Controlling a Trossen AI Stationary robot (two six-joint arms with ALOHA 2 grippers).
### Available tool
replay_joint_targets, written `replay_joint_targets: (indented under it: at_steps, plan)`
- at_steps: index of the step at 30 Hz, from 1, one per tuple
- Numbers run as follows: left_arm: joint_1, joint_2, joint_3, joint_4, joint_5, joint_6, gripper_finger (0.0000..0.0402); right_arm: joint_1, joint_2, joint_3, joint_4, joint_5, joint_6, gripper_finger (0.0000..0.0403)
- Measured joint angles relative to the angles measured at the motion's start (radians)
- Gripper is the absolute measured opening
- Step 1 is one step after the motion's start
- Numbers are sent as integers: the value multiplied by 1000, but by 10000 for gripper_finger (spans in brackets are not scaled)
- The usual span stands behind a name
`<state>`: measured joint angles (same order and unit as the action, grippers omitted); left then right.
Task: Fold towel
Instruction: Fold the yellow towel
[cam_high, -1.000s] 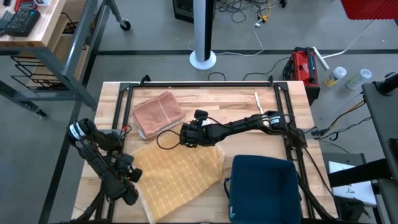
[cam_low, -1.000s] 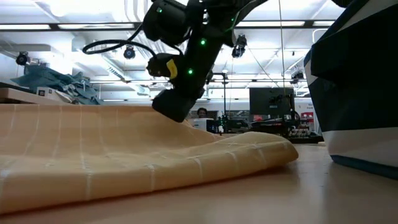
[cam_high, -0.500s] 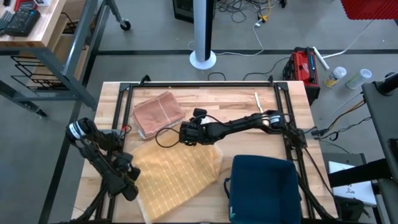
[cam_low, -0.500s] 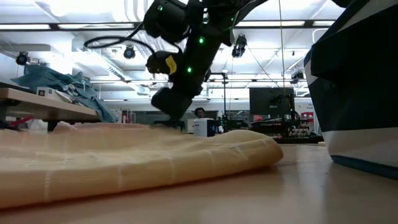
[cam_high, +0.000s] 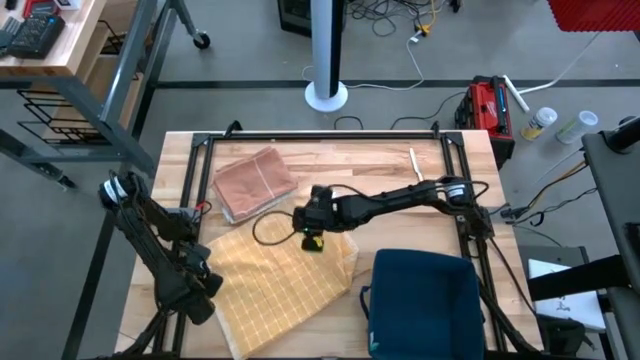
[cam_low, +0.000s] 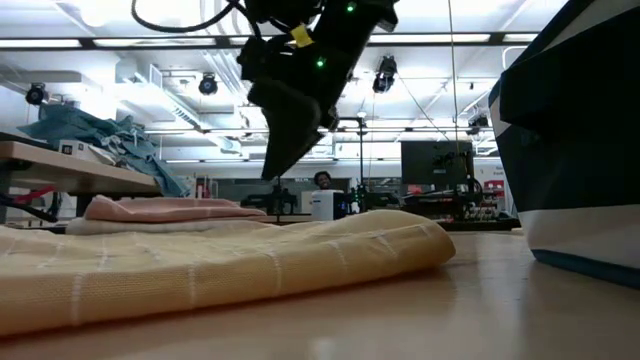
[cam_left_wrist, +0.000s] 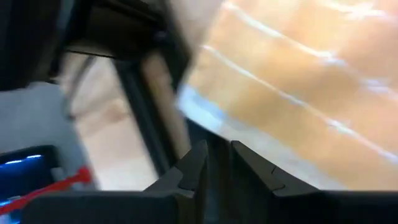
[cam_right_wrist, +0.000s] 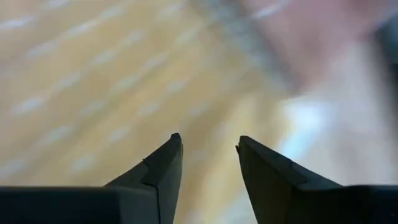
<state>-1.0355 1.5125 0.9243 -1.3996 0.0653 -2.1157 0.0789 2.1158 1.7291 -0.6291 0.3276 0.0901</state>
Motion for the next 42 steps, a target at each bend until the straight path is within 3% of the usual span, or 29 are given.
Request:
replay_joint_targets:
  at_steps: [3, 7, 10, 14, 20, 28, 35, 38, 42]
  plan:
    - [0, -19, 51, 54, -154, -26, 60, 33, 14, -18, 33, -91, 47, 141]
    - [3, 8, 83, 174, -498, -21, 47, 81, 46, -45, 43, -46, 98, 124]
    - [26, 57, 80, 289, -626, 29, 33, 102, 68, -57, 43, -39, 141, 109]
    - [68, 149, 77, 378, -597, 70, 17, 128, 92, -65, 44, -49, 181, 89]
    - [109, 303, 76, 408, -434, 12, 1, 159, 98, -66, 102, -204, 183, 58]
    - [109, 332, 88, 346, -130, 12, 1, 199, 65, -66, 110, -78, 174, 26]
    - [107, 289, 185, 148, 104, 12, 1, 201, 45, -66, 50, -65, 159, 18]
    - [103, 281, 250, 142, 40, 13, 2, 201, 18, -66, -67, -64, 110, 18]
    - [106, 277, 342, 137, -246, 17, 1, 200, -30, -75, -133, -58, 90, 18]
